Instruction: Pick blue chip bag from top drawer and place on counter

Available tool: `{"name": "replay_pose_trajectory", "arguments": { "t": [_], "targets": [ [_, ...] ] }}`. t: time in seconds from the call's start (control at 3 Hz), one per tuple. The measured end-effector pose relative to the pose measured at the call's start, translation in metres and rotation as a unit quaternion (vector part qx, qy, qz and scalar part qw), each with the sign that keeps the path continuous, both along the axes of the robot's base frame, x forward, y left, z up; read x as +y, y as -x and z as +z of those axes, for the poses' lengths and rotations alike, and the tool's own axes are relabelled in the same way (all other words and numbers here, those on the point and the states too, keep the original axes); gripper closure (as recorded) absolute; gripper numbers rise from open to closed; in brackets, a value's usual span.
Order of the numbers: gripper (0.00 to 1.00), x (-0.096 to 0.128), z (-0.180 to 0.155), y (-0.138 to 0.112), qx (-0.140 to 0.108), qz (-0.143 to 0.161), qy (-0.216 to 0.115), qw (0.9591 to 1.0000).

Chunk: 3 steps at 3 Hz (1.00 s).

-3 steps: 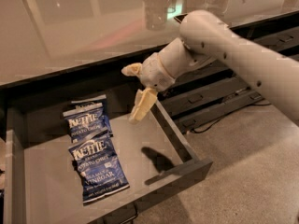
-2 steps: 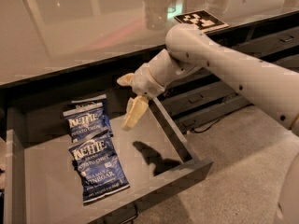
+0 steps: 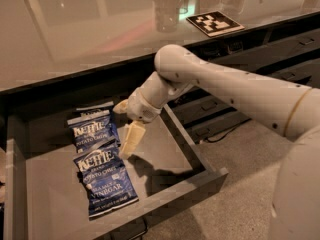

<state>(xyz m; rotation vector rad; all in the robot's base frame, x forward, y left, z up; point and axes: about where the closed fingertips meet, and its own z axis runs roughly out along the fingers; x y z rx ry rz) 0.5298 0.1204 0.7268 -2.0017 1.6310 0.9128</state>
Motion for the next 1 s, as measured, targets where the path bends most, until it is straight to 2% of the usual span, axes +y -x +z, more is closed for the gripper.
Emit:
{"name": "replay_pose_trajectory", "arguments": {
  "t": [0.33, 0.67, 1.0],
  "targets": [
    [0.0, 0.015, -0.009, 0.007, 0.007, 0.023, -0.002, 0.9997],
    [0.0, 0.015, -0.009, 0.008, 0.007, 0.023, -0.002, 0.9997],
    [0.0, 0.023, -0.024, 0.016, 0.016, 0.022, 0.009, 0.9996]
  ]
}}
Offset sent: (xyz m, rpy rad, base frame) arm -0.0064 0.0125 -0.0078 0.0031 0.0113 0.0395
